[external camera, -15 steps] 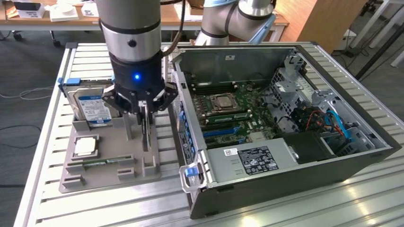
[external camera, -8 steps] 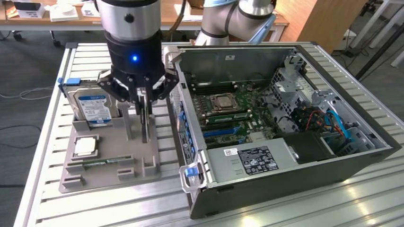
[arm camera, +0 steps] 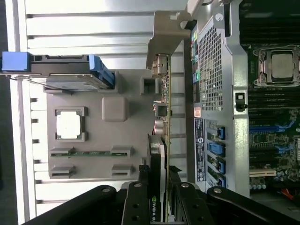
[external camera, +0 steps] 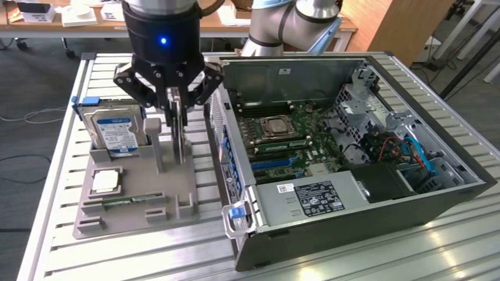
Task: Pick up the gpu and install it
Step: 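Pick up the gpu and move the gpu toward the slot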
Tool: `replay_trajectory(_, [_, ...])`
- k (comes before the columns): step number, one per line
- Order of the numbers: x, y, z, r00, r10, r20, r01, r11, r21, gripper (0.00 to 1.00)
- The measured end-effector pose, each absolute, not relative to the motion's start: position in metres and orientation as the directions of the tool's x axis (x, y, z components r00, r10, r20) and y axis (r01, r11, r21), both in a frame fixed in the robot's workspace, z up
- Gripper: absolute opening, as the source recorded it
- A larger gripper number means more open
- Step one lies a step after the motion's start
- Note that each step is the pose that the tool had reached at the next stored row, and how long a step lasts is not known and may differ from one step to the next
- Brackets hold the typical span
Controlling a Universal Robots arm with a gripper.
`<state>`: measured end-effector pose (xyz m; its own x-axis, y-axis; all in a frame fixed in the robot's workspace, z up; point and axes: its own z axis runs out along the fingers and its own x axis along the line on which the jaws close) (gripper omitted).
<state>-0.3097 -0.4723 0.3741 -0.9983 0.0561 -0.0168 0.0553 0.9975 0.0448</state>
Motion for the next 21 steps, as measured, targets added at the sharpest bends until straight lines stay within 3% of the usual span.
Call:
replay_trajectory(16, [-0.31, -0.472, 0.446, -0.998, 0.056, -0.017, 0.055, 0.997, 0.045, 0.27])
replay_trajectory(21, [-0.31, -0.472, 0.454, -0.998, 0.056, -0.017, 0.055, 0.997, 0.046, 0.27])
